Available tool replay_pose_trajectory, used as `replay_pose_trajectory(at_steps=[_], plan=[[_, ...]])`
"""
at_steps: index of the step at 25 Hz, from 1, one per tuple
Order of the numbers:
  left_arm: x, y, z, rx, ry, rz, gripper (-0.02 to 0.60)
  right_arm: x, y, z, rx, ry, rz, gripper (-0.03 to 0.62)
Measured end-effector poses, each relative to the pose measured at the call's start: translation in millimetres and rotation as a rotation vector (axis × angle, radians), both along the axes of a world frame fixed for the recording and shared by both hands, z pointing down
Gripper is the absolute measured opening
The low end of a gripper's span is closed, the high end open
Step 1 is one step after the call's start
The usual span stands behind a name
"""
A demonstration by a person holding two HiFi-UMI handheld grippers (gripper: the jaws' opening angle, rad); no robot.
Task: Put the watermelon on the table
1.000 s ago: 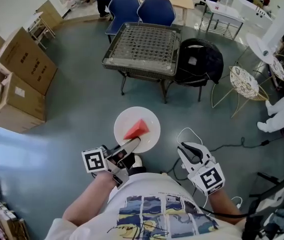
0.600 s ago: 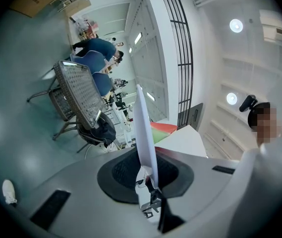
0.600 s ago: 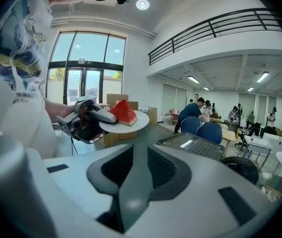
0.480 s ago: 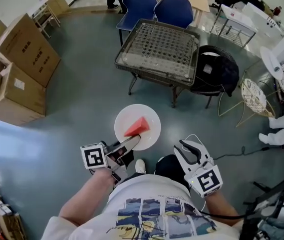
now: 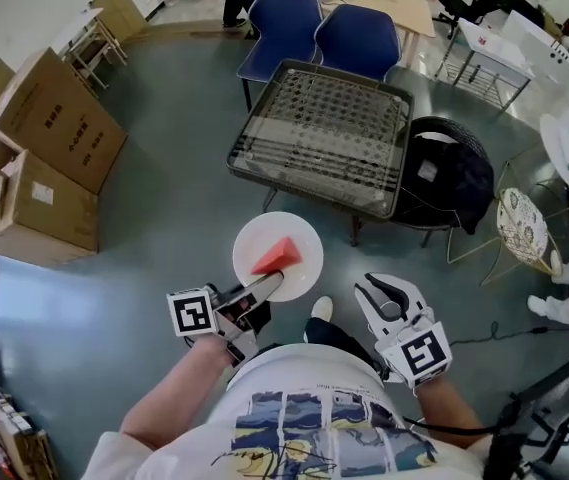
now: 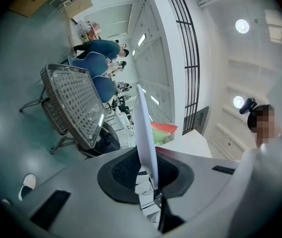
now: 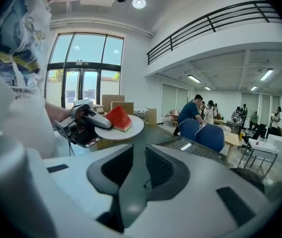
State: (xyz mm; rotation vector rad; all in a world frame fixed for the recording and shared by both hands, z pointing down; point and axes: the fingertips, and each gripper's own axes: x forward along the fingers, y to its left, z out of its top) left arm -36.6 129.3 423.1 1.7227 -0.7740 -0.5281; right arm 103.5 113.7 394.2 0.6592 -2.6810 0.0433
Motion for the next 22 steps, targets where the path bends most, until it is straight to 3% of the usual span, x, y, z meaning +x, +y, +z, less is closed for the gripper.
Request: replay_pose_trajectory(at_steps=[5, 13, 22], plan=[[-3, -77, 5, 0.017, -0.036, -0.015, 0.046, 15, -69, -8, 0.018, -0.026, 0.007, 0.074], [-10, -186, 19, -0.007, -0.013, -0.007, 0.046, 25, -148, 2, 0.0, -0.026, 0.056, 0.074], [-59, -332, 72, -0.048, 0.015, 0.068, 0.046, -2, -261, 9, 0.008, 0.006, 0.204, 0.074]])
